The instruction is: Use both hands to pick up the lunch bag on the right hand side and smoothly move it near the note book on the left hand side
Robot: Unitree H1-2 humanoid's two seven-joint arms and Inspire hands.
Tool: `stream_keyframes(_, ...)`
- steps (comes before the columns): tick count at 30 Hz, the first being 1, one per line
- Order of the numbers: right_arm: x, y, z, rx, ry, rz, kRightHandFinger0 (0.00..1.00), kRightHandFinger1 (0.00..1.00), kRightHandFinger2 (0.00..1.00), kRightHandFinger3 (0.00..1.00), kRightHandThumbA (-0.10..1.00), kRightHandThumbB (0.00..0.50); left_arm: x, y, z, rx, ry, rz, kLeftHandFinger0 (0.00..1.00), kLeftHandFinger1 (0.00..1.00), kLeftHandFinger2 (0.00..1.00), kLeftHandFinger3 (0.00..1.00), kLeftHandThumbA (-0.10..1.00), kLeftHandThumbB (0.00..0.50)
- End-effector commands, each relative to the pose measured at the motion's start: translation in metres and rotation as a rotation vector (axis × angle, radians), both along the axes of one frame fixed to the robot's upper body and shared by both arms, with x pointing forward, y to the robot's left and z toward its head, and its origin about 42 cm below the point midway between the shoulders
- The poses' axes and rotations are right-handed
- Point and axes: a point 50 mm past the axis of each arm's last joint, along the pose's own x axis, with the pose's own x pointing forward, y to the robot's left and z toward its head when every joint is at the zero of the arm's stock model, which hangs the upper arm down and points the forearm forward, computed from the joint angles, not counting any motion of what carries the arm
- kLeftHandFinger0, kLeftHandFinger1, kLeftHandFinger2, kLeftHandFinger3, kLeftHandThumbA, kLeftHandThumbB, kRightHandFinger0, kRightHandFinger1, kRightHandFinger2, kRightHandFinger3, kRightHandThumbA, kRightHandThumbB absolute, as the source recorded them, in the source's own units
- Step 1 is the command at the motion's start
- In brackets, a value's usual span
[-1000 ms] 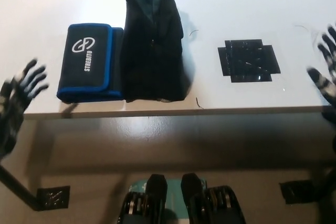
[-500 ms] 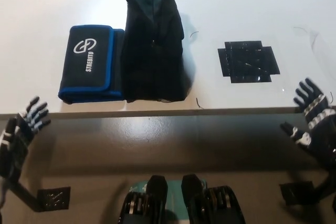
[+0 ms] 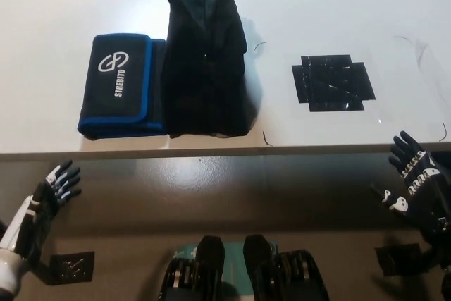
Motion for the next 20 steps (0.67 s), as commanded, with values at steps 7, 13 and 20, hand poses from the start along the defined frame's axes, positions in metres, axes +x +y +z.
stream_keyframes(7, -0.006, -0.001, 0.010, -0.027, -0.098, 0.032, 1.00, 1.00, 1.00, 1.00, 1.00, 0.222, -0.013, 0.003, 0.005, 0.073, -0.032, -0.045, 1.00, 1.00, 1.00, 1.00, 1.00, 0.295)
stream_keyframes(13, -0.003, 0.008, 0.008, -0.009, -0.069, 0.095, 1.00, 1.00, 1.00, 1.00, 1.00, 0.246, -0.010, 0.003, 0.003, 0.080, -0.024, -0.058, 1.00, 1.00, 1.00, 1.00, 1.00, 0.305)
stream_keyframes(20, 0.003, 0.008, 0.009, 0.007, -0.049, 0.114, 1.00, 1.00, 1.00, 1.00, 1.00, 0.251, -0.005, 0.003, 0.006, 0.086, -0.024, -0.059, 1.00, 1.00, 1.00, 1.00, 1.00, 0.290)
